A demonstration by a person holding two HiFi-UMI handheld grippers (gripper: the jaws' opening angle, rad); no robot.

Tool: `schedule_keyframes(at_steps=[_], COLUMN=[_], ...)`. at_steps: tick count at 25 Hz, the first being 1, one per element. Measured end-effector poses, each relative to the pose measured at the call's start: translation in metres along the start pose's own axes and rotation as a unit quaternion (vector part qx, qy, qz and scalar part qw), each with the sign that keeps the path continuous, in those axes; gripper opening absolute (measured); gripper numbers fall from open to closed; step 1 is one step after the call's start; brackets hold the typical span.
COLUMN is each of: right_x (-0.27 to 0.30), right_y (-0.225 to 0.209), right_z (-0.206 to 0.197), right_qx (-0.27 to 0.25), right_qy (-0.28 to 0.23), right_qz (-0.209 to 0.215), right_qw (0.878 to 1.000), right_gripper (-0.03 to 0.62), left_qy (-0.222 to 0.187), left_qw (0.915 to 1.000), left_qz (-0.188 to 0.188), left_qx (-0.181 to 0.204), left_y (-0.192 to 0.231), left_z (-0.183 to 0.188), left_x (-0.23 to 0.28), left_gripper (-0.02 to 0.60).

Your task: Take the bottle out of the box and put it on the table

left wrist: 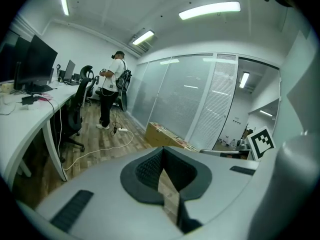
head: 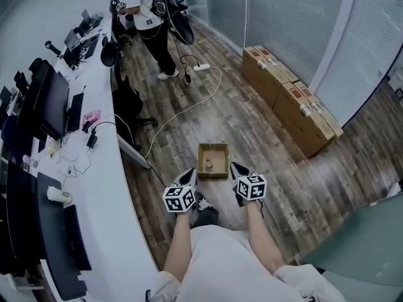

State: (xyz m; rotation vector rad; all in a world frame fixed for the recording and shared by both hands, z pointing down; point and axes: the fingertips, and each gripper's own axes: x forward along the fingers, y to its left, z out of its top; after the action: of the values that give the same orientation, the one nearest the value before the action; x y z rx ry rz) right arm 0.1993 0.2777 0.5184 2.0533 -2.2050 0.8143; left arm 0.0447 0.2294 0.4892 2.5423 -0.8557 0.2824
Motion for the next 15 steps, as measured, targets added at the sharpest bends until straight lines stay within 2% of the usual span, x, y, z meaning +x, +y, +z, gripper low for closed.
schedule_keyframes(at_steps=[5,15], right_x=[0.038,0.114], right_y=[-0.005,-0.018], right_z=[0.028,0.042], right_qx=[-0.013,-0.003], right_qy=[0.001,0.022], right_qz=[0.011,0.010], right_qw=[1.000,1.000], right_gripper=[0.040,0.040], left_qy=[-0.001,-0.004], left_qw=[0.9999,0.9995], left_qz=[0.009,0.023], left_qx=[0.010,-0.021], left_y=[0.022,0.088], left_z=[0.024,0.050], left_x=[0.032,0.073], left_gripper=[0.014,0.014])
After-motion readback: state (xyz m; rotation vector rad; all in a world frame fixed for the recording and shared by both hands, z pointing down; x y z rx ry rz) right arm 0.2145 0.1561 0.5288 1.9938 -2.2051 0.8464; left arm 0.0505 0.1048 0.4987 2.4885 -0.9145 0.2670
